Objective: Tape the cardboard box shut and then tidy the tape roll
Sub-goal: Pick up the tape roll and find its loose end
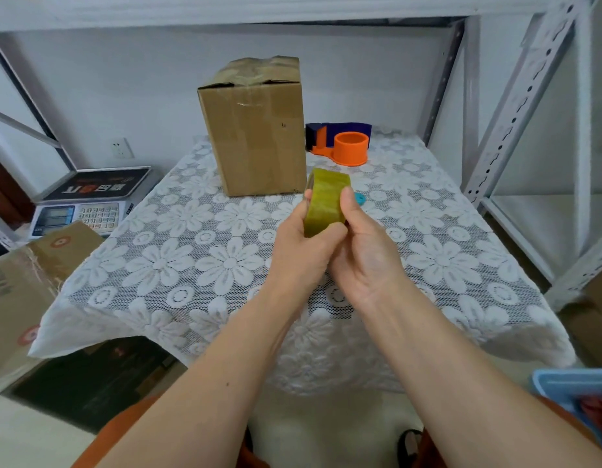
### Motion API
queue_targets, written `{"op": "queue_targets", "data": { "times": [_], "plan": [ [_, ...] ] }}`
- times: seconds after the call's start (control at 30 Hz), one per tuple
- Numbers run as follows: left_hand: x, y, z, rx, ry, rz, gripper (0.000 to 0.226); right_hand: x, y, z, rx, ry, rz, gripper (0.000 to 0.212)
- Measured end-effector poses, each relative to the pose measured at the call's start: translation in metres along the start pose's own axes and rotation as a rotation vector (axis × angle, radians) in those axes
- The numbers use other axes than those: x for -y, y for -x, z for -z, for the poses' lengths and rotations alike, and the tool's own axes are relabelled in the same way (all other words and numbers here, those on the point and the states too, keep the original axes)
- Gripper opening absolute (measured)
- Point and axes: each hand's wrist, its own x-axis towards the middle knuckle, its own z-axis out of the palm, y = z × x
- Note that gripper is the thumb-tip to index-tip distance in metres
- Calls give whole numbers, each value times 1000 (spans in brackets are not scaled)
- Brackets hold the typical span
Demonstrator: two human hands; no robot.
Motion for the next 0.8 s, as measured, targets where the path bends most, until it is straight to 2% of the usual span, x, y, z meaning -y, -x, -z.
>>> {"op": "queue_targets", "data": {
  "times": [0.27,0.43,0.6,0.8],
  "plan": [
    [1,-2,0,-8,42,-22,20,-1,1,-2,-13,-29,15,33],
    [3,-3,1,-26,55,-30,27,-2,2,-2,-12,6,21,37],
    [2,-4,4,105,46,-12,17,4,2,0,6,7,54,34],
    [4,-7,6,128,-48,-9,17,5,0,2,-2,-45,16,35]
  ]
}}
